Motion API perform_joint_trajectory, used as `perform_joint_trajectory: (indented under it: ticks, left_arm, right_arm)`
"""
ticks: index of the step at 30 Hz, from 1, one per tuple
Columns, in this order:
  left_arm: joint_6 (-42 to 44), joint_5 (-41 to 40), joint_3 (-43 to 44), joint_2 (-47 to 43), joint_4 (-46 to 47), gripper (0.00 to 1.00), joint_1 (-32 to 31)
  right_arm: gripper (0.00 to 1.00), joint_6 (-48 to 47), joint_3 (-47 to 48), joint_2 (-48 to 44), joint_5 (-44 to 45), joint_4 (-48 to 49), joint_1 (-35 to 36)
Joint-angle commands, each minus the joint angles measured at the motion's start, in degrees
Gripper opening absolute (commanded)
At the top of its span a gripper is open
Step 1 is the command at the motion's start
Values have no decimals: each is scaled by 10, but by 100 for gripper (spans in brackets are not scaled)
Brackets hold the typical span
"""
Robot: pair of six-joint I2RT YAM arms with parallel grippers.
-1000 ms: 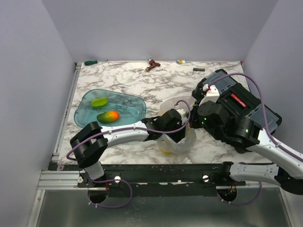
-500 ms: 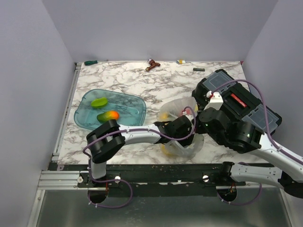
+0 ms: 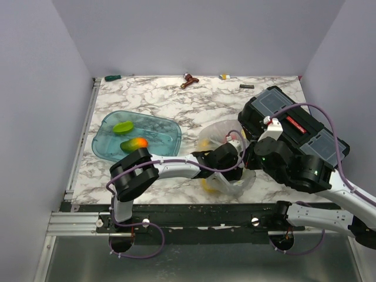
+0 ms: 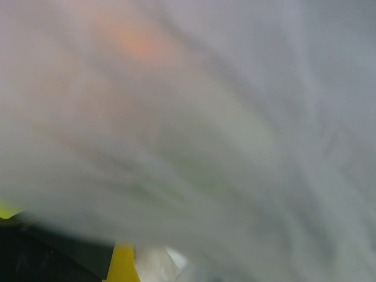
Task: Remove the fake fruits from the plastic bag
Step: Take out the fake fruit from the plastic bag.
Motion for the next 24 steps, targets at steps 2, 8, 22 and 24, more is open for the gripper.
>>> perform_joint_trajectory:
  ticks: [2, 8, 22, 24]
  left_arm:
    - [-24, -25, 18, 11, 32, 70, 3]
    - [-37, -25, 4, 35, 62, 60, 10]
    - [7, -30, -45, -93, 37, 26, 13]
    - [18, -10, -57, -123, 30, 25, 12]
  right_arm:
    - [1, 12, 8, 2, -22, -3, 5]
    - [1, 14, 13, 5, -26, -8, 5]
    - [1, 25, -9, -21, -8, -19, 5]
    - [1, 25, -14, -21, -5, -14, 4]
